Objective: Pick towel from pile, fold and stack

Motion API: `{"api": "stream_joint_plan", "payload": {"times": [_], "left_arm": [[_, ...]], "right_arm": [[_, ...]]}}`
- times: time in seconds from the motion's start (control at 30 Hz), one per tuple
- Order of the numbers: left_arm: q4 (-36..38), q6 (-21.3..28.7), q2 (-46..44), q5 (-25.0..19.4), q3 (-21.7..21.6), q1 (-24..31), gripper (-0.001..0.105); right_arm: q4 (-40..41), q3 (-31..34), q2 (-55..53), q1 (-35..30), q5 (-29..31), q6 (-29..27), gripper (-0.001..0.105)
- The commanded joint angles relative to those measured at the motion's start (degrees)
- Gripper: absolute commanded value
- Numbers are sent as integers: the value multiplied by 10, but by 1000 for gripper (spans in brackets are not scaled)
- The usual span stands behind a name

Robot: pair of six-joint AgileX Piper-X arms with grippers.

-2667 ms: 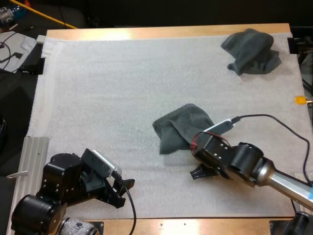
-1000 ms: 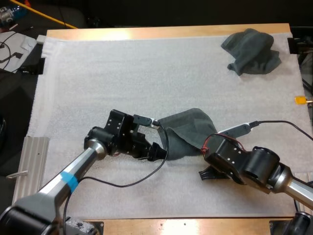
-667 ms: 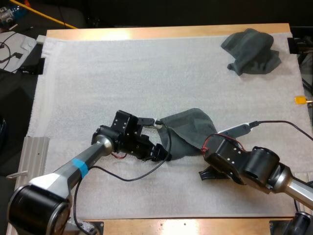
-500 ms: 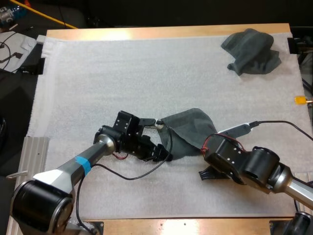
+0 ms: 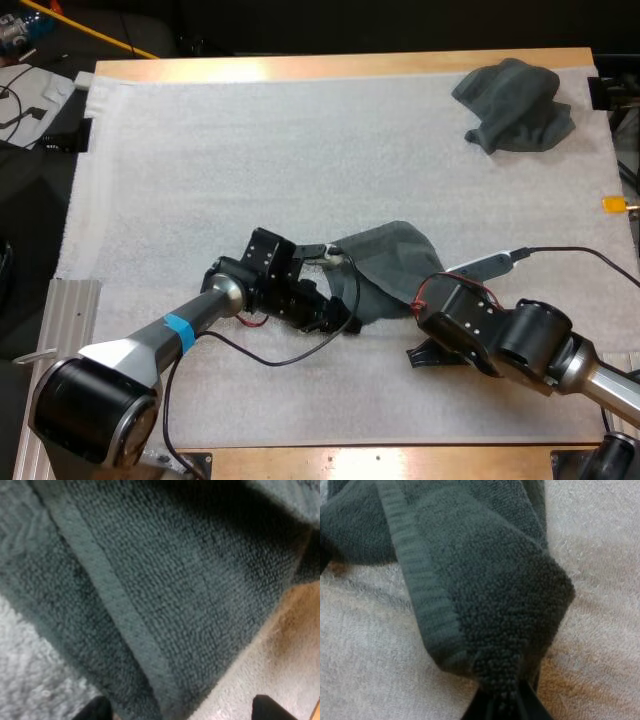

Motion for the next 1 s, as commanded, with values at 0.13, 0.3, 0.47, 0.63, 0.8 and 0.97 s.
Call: {"api": "stream_joint_plan", "payload": {"times": [0.13,0.3,0.47,0.63,0.8,0.97], "left_arm": [[1,-9,5,1,-6,-28,54],[3,-13,5,-11,-8,-30,30],[0,-12,5,-18,-6,-30,2],[10,-6,-9,-18,-6,-29,0],[55,19,-85,-35,-10,-29,0],[153,65,-184,-82,-37,-31,0]], "right_arm": [[2,0,-7,-1,1,5,0],[3,1,-7,-1,2,5,0],[2,-1,-6,0,3,7,0],[-6,-1,-5,0,4,14,0],[-14,-5,-11,0,8,13,0],[-17,-28,-36,-2,22,4,0]]}}
